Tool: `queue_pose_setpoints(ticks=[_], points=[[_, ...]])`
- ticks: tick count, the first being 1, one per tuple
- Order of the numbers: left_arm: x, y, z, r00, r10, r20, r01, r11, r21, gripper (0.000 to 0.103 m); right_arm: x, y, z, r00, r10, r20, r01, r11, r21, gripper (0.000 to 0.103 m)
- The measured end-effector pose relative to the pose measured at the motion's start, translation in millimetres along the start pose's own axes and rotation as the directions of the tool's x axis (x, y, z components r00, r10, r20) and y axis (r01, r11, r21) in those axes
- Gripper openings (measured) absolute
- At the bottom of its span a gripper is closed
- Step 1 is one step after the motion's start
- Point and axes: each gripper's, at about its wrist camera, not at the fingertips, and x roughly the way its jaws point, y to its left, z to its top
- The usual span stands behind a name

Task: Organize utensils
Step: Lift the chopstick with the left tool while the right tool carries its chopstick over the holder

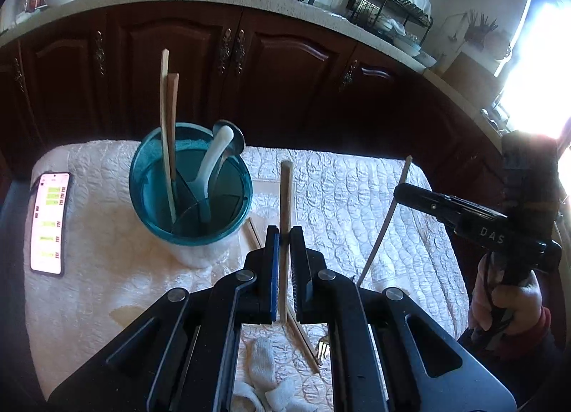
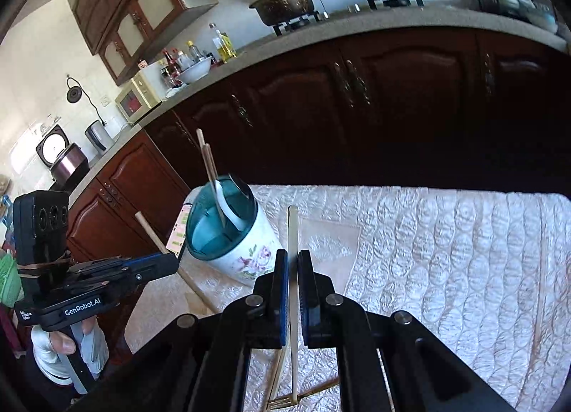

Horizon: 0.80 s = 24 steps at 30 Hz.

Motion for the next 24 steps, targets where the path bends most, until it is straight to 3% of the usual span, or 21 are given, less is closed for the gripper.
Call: queue_pose_setpoints(ticks=[24], points=[[-35.5,4.0,12.4,0.998,0.001,0.063,-0.001,1.000,-0.003,0.005,-22.0,33.0,29.3,0.999,0.009,0.044,-0.007,0.998,-0.066,0.005]])
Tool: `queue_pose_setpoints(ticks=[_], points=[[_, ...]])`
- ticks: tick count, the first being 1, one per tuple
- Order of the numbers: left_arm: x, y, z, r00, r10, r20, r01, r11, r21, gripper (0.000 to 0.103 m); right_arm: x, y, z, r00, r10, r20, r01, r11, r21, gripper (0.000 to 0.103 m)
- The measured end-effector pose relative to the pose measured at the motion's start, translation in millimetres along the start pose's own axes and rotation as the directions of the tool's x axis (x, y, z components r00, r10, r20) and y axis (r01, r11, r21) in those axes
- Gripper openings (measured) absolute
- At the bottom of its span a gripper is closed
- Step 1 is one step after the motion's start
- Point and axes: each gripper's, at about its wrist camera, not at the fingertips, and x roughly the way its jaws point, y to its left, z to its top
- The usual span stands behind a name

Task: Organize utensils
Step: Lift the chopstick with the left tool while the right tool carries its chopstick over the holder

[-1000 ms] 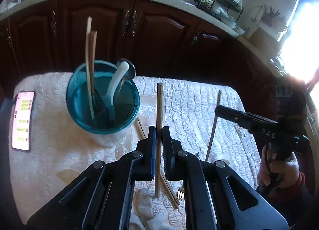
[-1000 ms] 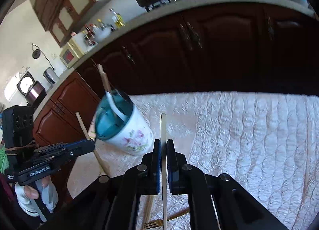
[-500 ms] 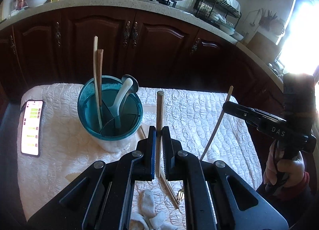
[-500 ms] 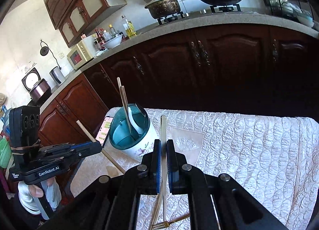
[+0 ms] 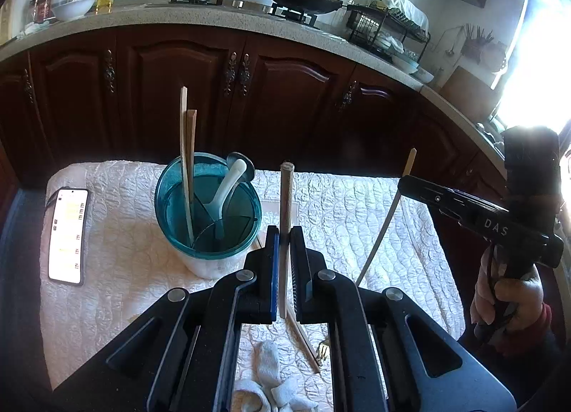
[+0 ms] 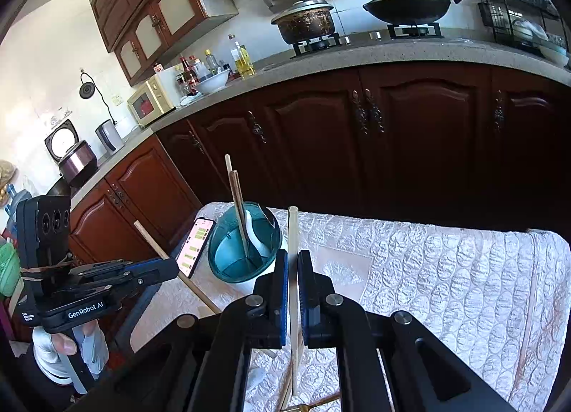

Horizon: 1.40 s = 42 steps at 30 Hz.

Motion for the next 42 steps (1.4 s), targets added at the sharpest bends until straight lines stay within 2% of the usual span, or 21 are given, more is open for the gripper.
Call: queue_pose_setpoints(ticks=[17,23,30,38,42], points=[[-29.8,6.0,17.6,0.999,-0.038,0.037,0.038,0.999,-0.012,0.005,-1.3,12.7,29.7,0.999,0.027,0.028,-0.026,0.999,-0.026,0.005],[-49.8,16.5,36.6,0.996,-0.037,0.085,0.039,0.999,-0.024,0.005,-2.0,22.7,45.2,0.998,0.043,0.045,-0.041,0.998,-0.044,0.005],[-68.7,33.5,58.7,0.989,0.016,0.146,-0.010,0.999,-0.038,0.005,-2.1,39.6,73.3,0.994,0.063,0.089,-0.058,0.996,-0.062,0.005],[-65.3,51.2,72.9,0.978,0.093,0.188,-0.084,0.995,-0.056,0.005,12.9,56.8,96.3,0.990,0.073,0.121,-0.066,0.996,-0.058,0.005],[-56.6,56.4,76.7,0.970,0.135,0.204,-0.126,0.990,-0.056,0.005,24.9,62.5,106.1,0.988,0.047,0.147,-0.038,0.997,-0.063,0.005]])
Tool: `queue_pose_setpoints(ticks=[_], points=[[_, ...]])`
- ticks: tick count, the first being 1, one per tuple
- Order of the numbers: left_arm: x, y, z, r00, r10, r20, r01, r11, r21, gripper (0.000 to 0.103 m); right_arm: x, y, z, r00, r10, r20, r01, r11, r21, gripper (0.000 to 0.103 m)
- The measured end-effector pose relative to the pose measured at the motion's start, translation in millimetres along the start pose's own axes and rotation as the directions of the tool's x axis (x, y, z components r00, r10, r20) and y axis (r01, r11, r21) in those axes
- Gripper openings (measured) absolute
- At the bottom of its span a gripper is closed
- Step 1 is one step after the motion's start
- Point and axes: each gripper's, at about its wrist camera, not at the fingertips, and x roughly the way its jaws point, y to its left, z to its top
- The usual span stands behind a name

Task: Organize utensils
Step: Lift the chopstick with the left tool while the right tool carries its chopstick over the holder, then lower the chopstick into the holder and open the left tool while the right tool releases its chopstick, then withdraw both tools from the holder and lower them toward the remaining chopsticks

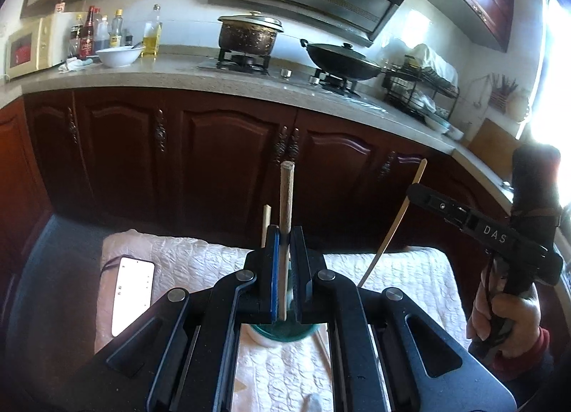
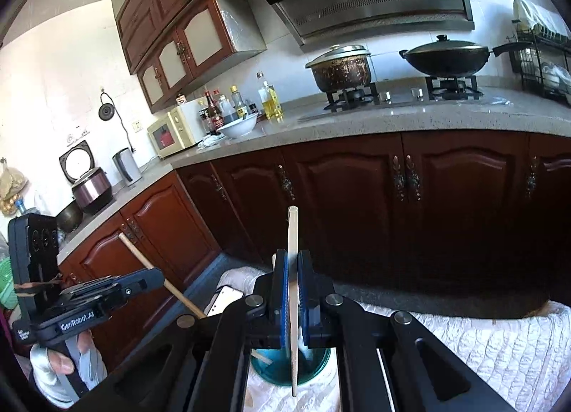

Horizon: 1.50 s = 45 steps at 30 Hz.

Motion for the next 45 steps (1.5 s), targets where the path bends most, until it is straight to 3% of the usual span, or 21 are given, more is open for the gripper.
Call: queue_pose_setpoints(ticks=[6,14,23,31,33,35,37,38,45], points=[[23.0,-2.2,-7.8,0.996,0.086,0.011,-0.087,0.995,0.054,0.005,17.0,-0.8,8.7,0.998,-0.050,0.032,0.051,0.999,-0.012,0.005],[56.0,-3.0,-24.9,0.990,0.138,-0.024,-0.135,0.986,0.096,0.005,39.7,-6.8,7.8,0.992,-0.099,0.078,0.100,0.995,-0.011,0.005],[86.1,-1.1,-49.2,0.985,0.137,-0.102,-0.130,0.989,0.072,0.005,72.1,-14.8,-30.9,0.996,-0.064,-0.059,0.064,0.998,-0.006,0.005],[93.0,-1.0,-56.4,0.981,0.134,-0.137,-0.130,0.991,0.034,0.005,91.7,-31.1,-63.8,0.985,-0.025,-0.173,0.036,0.997,0.064,0.005],[92.5,-0.5,-57.0,0.980,0.144,-0.138,-0.140,0.990,0.033,0.009,93.9,-39.2,-67.7,0.980,0.002,-0.198,0.021,0.993,0.114,0.005],[91.0,0.4,-57.6,0.979,0.156,-0.135,-0.153,0.988,0.034,0.031,94.1,-42.9,-70.1,0.975,0.012,-0.222,0.020,0.990,0.143,0.012],[86.7,2.7,-59.0,0.982,0.144,-0.124,-0.144,0.990,0.014,0.046,92.7,-47.7,-73.7,0.972,0.019,-0.234,0.020,0.987,0.161,0.037],[84.1,3.5,-59.9,0.983,0.145,-0.116,-0.145,0.989,0.009,0.050,91.4,-48.6,-75.2,0.972,0.015,-0.235,0.023,0.987,0.161,0.041],[68.7,-1.3,-68.7,0.976,0.197,-0.093,-0.195,0.980,0.029,0.053,74.5,-46.4,-91.5,0.970,0.008,-0.244,0.028,0.990,0.140,0.042]])
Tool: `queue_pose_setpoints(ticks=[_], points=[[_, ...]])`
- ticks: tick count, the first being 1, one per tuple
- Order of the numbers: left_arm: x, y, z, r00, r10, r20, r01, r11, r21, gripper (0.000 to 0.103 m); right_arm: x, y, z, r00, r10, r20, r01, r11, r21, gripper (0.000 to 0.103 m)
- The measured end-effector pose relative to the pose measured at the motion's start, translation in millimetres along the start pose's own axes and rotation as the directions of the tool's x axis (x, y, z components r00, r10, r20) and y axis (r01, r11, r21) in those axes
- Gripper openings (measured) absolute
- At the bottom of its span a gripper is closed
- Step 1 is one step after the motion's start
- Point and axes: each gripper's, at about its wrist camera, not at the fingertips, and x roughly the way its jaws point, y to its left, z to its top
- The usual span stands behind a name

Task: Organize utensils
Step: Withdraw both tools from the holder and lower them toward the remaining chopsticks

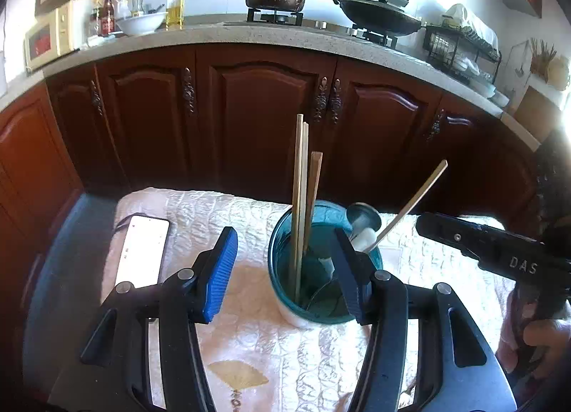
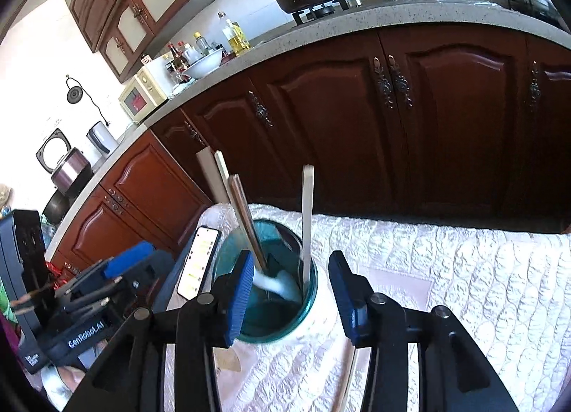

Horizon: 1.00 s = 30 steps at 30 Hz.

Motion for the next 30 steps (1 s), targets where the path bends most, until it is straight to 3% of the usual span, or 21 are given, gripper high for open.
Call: queue_pose_setpoints(ticks=[17,24,30], points=[[-2.0,-34.1,-47.3,0.999,0.006,-0.044,-0.005,1.000,0.023,0.053,-48.4,-6.8,-75.6,0.986,-0.163,0.030,0.164,0.986,-0.035,0.042],[7.7,-53.3,-63.0,0.997,-0.028,-0.078,0.030,0.999,0.033,0.053,-62.8,-26.2,-104.5,0.977,-0.211,-0.008,0.211,0.977,-0.023,0.044],[19.2,-54.5,-72.6,0.991,-0.077,-0.106,0.076,0.997,-0.005,0.053,-56.3,-53.2,-127.0,0.978,-0.193,-0.079,0.195,0.980,0.027,0.044]])
